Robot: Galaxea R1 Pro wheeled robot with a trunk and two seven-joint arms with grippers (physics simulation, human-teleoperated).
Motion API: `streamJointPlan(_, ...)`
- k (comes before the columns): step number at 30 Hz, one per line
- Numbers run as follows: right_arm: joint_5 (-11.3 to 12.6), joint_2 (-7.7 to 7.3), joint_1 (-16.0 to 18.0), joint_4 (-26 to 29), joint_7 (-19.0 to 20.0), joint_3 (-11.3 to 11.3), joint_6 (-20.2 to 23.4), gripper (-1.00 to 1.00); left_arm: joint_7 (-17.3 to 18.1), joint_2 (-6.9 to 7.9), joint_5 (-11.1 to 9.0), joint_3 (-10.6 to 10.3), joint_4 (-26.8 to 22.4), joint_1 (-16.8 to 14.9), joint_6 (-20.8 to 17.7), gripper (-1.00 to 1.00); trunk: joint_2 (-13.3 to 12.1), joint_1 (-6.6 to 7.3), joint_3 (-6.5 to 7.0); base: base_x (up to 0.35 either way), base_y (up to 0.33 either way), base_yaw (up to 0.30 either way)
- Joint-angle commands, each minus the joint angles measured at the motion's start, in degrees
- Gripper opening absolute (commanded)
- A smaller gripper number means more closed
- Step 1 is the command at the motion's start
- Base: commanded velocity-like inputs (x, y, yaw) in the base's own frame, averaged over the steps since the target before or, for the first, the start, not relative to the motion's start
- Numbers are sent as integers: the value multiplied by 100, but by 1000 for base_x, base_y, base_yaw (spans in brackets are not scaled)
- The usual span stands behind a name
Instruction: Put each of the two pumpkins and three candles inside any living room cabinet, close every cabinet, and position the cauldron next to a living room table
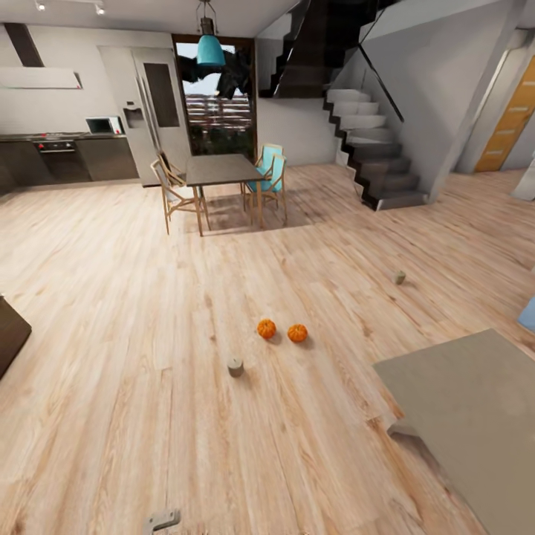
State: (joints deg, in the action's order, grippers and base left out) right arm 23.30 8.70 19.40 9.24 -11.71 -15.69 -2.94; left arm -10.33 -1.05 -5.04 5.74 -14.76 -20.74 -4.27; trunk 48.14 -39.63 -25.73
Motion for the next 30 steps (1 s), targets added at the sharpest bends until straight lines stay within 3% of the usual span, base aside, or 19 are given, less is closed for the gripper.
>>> streamJointPlan(1,61,-1,3,-1,-25,-49,-23,100,-10,-3,-69,17,-12,-1,-23,100,5,0,-13,-89,19,191)
streamJointPlan(7,61,6,3,-21,-25,-55,-215,100,-4,0,-193,15,-9,0,15,100,5,0,-57,-41,33,191)
streamJointPlan(22,52,7,3,-89,-25,-57,-347,100,-2,-9,-199,15,224,0,47,100,5,0,-165,-1,3,191)
streamJointPlan(30,52,9,3,-89,-25,-57,-348,100,-4,-9,-201,15,245,0,49,100,5,0,-223,112,149,191)
